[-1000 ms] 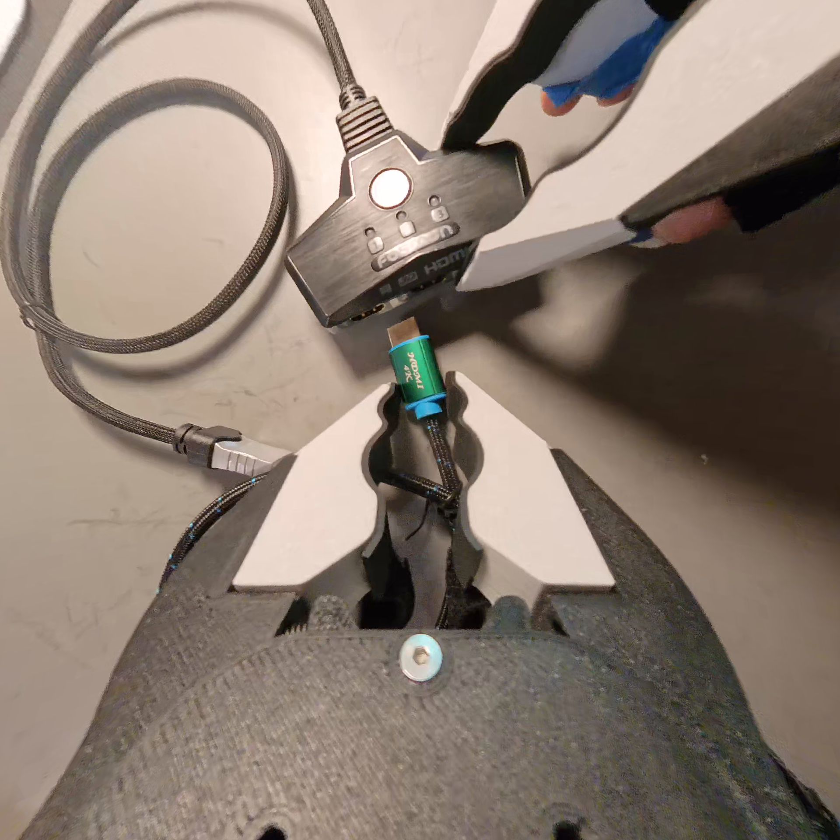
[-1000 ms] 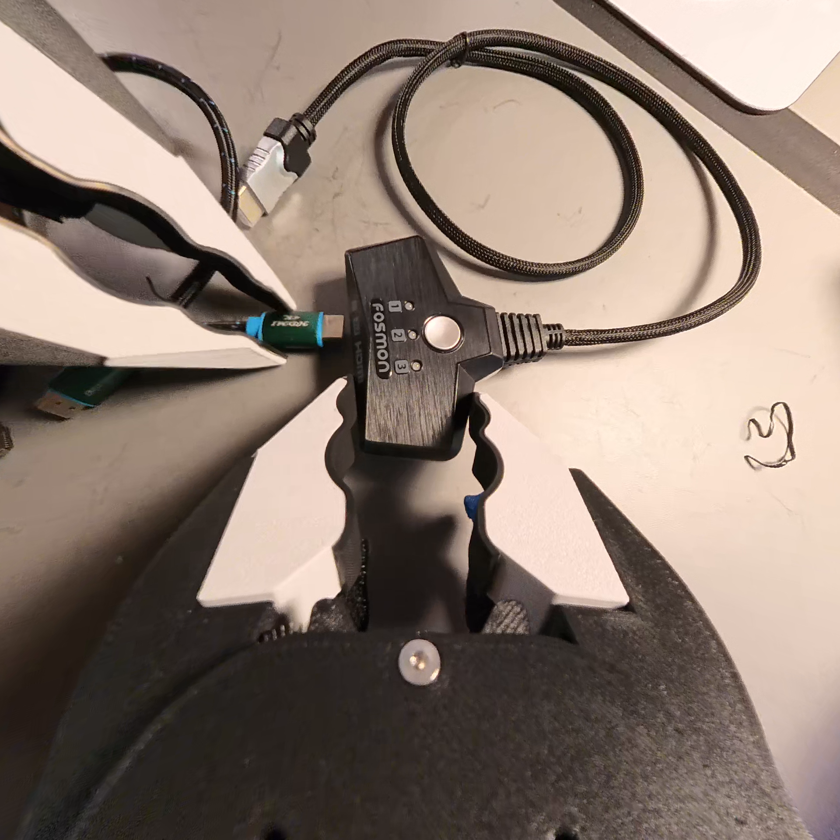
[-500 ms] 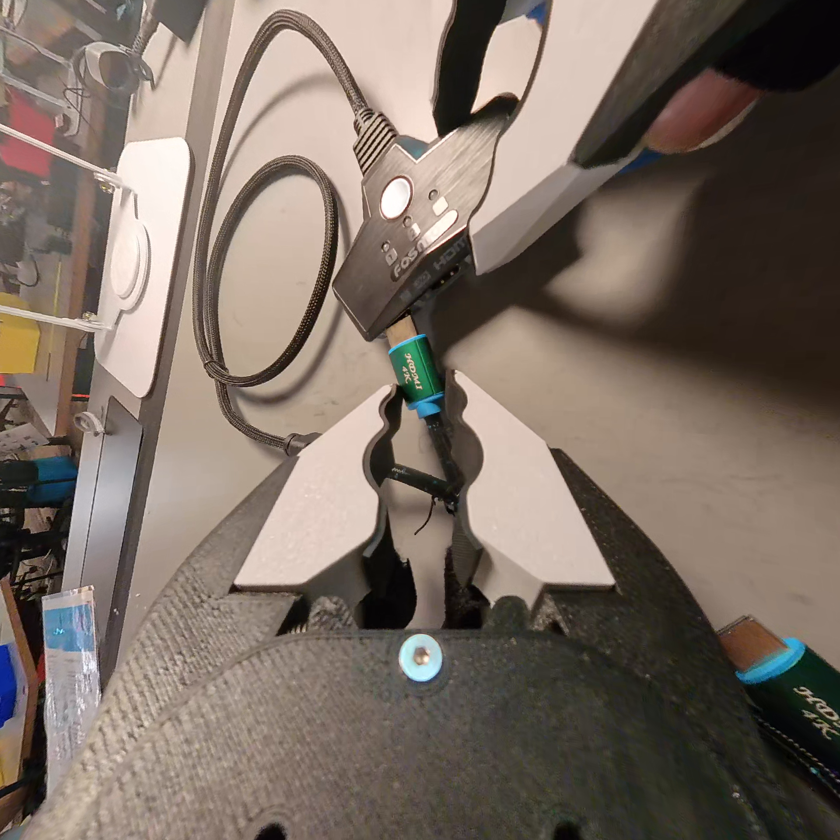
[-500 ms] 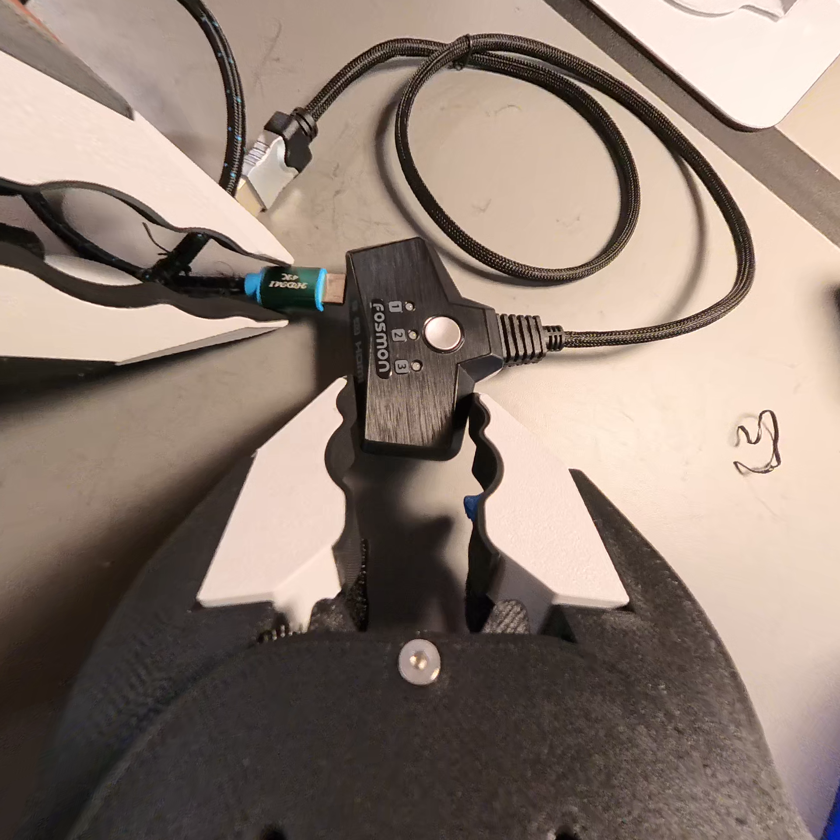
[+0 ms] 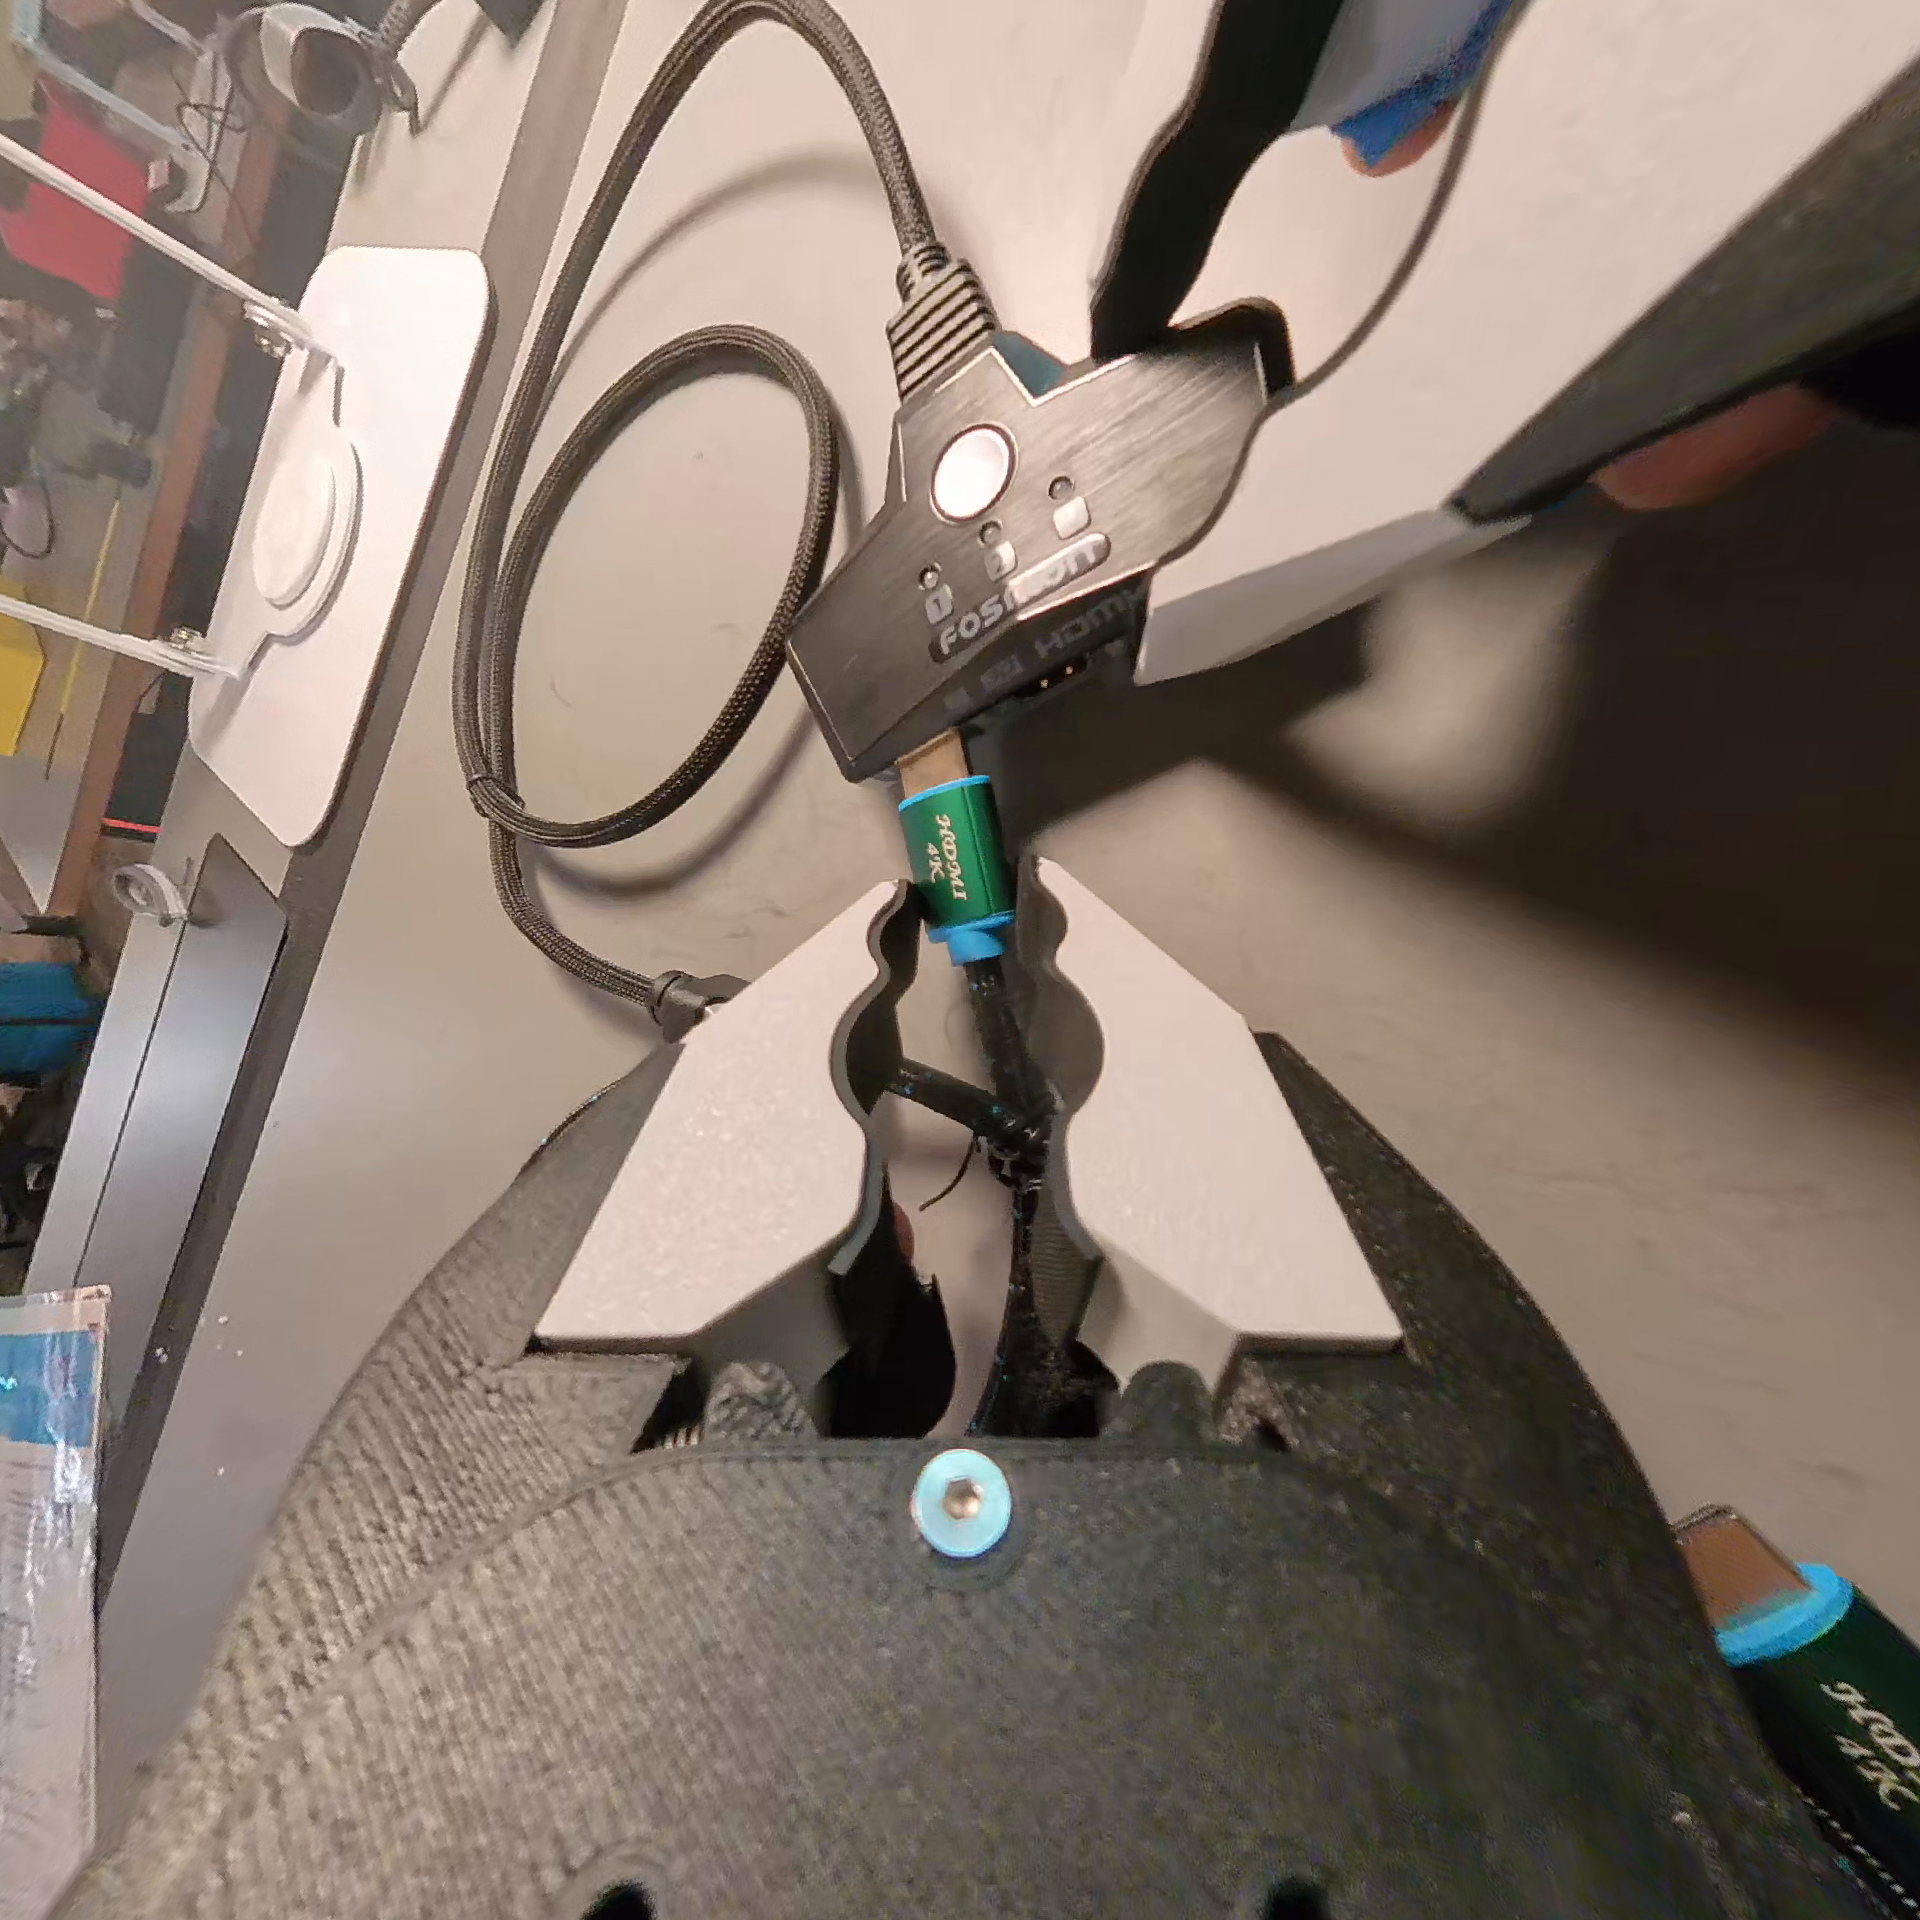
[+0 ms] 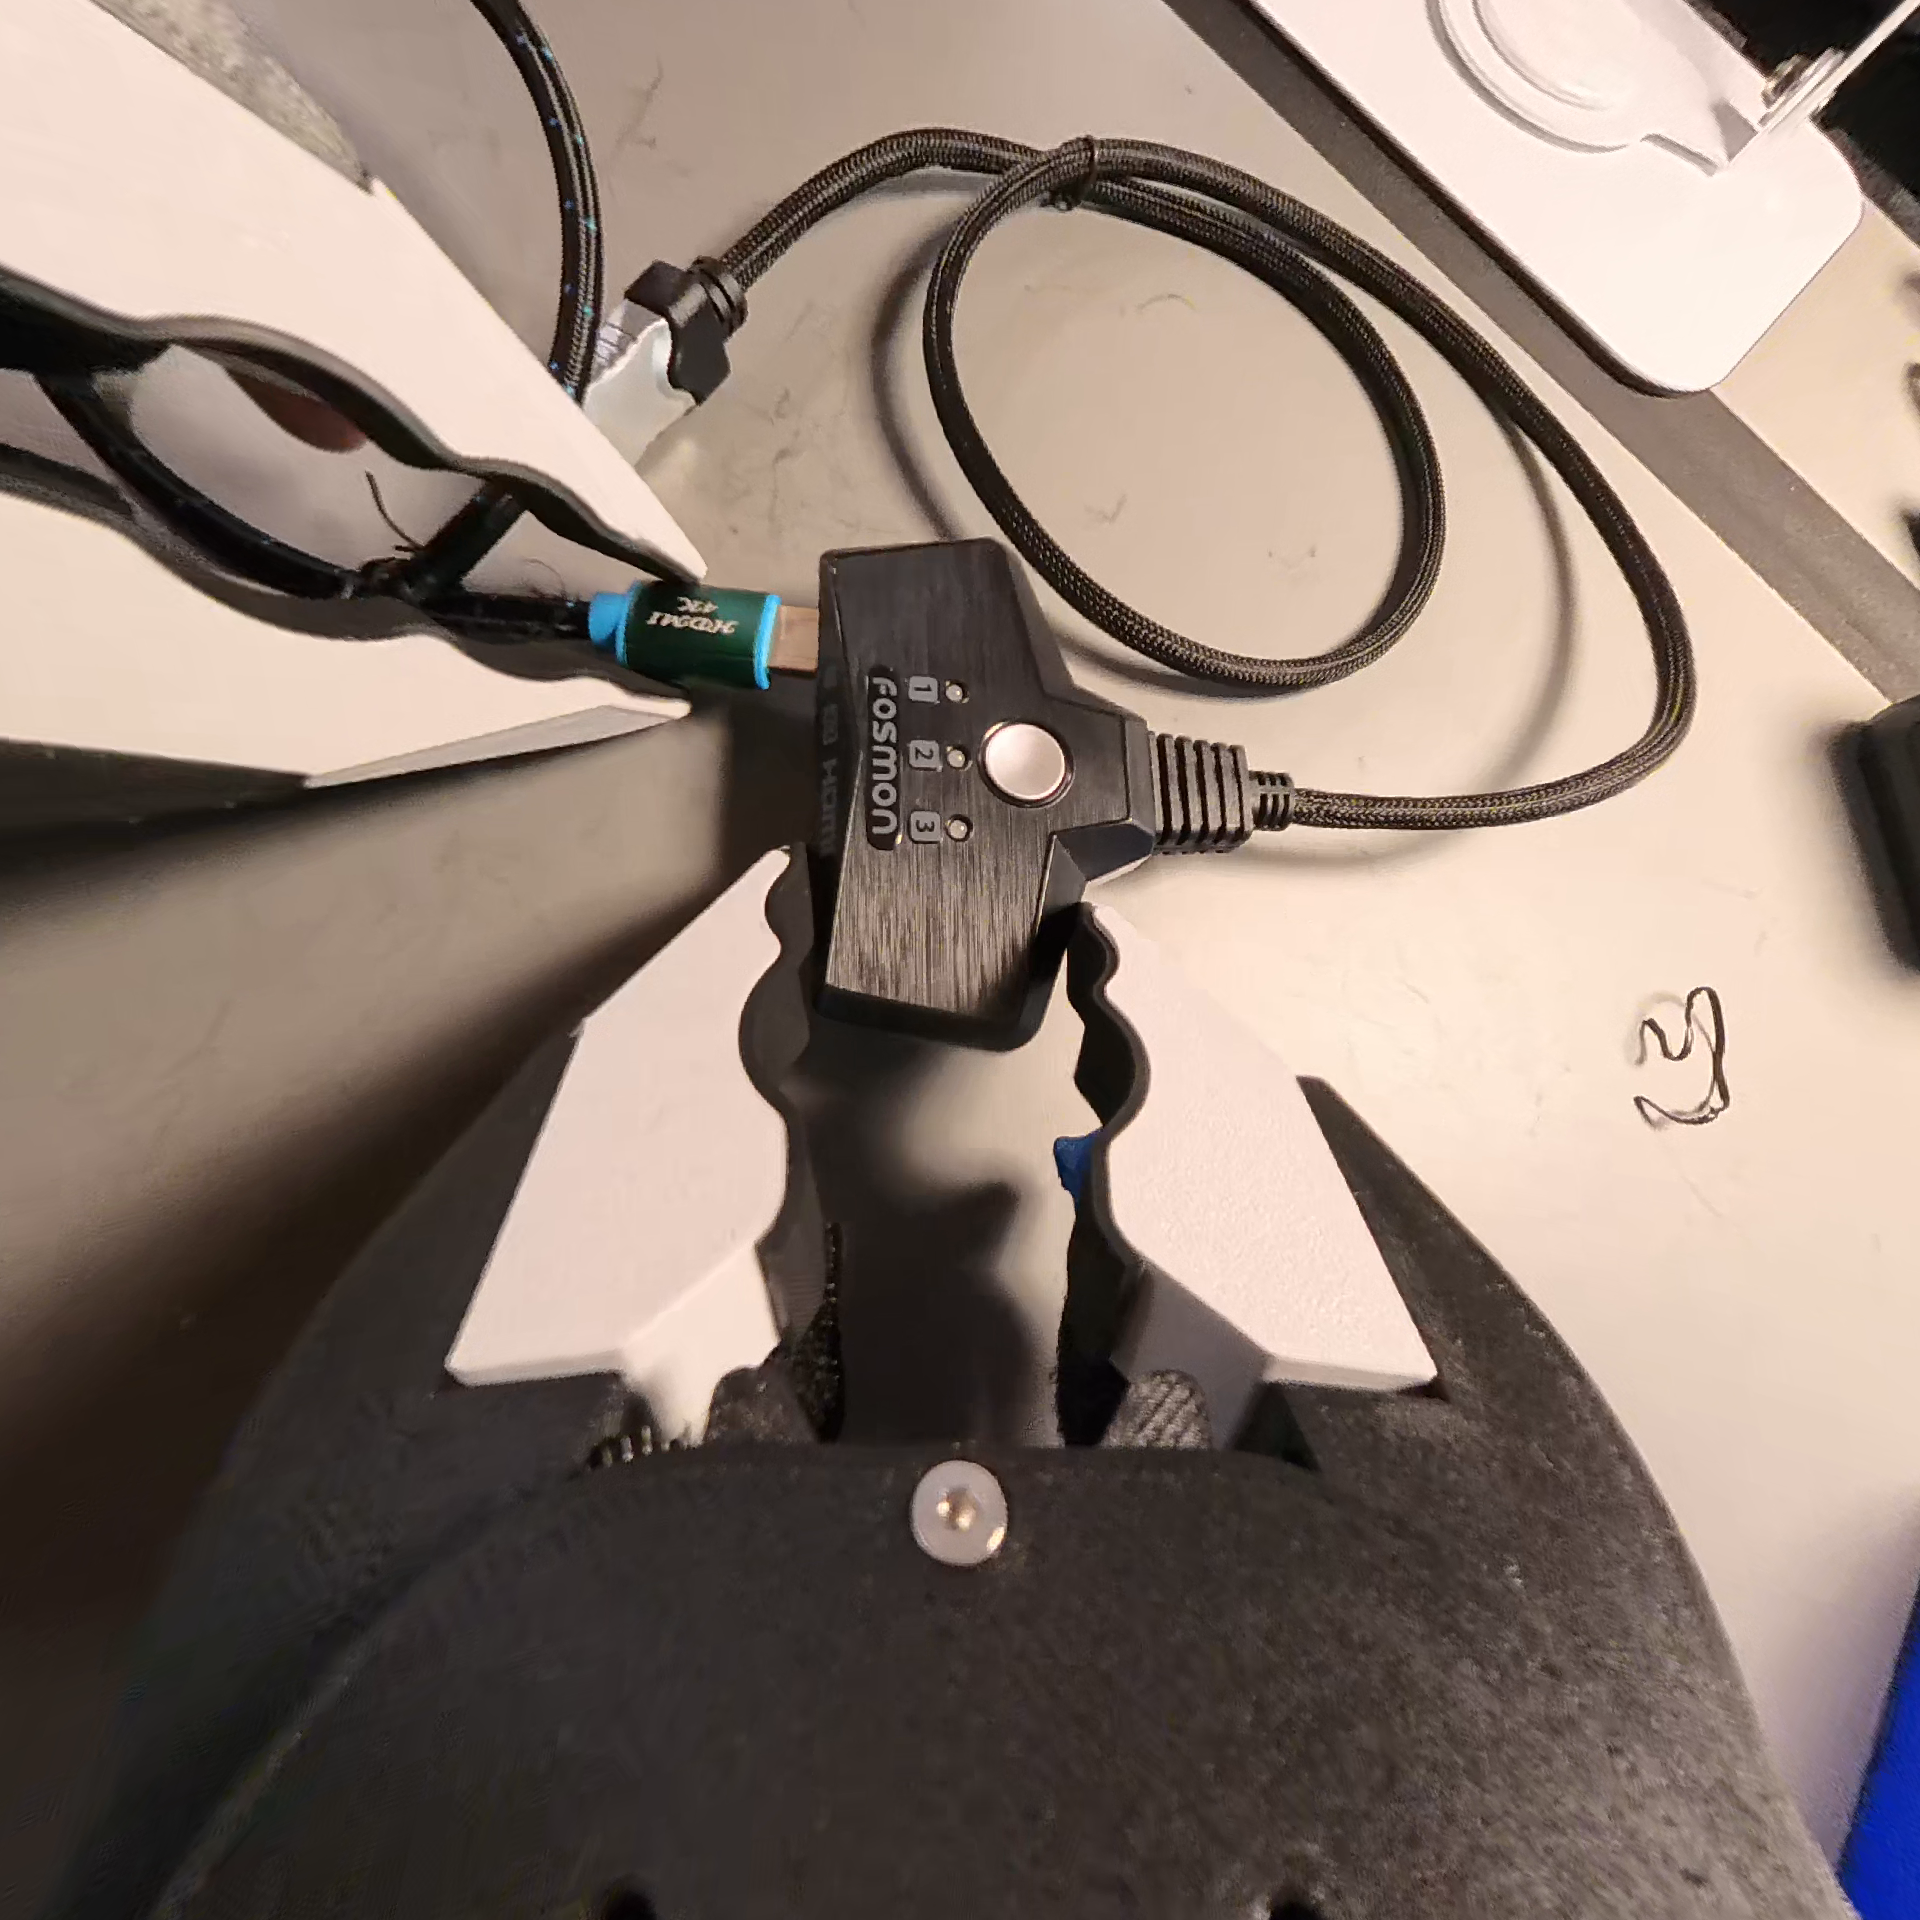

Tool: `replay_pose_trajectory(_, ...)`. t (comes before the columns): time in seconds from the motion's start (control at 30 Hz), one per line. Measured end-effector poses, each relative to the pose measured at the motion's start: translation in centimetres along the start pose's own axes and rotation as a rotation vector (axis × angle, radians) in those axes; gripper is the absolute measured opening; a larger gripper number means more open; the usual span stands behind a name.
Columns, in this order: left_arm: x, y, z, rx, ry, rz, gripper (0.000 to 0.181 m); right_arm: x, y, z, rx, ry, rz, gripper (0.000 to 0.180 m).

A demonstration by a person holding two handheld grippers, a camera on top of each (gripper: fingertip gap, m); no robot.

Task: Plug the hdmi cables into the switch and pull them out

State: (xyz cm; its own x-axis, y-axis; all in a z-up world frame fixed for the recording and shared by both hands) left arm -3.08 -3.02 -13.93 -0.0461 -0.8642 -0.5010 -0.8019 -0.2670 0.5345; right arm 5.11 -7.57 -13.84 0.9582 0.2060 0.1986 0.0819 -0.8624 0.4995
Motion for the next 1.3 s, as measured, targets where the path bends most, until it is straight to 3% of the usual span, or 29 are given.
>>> replay_pose_trajectory(0.43,-0.5,-0.3,0.6,0.022,0.121,0.05,0.018,-0.7,-0.4,0.2,0.024,0.128,-0.082,0.05)
replay_pose_trajectory(0.73,-0.2,0.2,0.8,0.071,0.242,0.13,0.022,-0.5,0.3,-0.4,0.076,0.019,-0.144,0.052)
replay_pose_trajectory(0.87,-0.3,0.6,1.5,0.012,0.263,0.101,0.034,-0.2,0.5,-1.1,0.108,-0.03,-0.109,0.051)
replay_pose_trajectory(1.07,-0.1,0.5,1.5,0.028,0.356,0.134,0.02,-0.5,0.3,-1.3,0.125,-0.022,-0.108,0.051)
replay_pose_trajectory(1.3,-0.3,0.2,1.3,0.073,0.296,0.118,0.018,-0.6,0.4,-1.0,0.125,0.039,-0.132,0.051)
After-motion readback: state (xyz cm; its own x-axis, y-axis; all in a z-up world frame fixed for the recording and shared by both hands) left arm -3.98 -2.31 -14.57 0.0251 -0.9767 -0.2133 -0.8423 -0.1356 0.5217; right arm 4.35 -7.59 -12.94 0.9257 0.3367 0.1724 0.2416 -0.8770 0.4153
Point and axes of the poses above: each gripper's, where its closed fingertips meet, y back along the fingers, z out of its underside, x = y × z across the jaws, the point moved 4 cm from there along y, back along the fingers, and after that the axes turned 13 degrees about x, right-handed, at the moved point
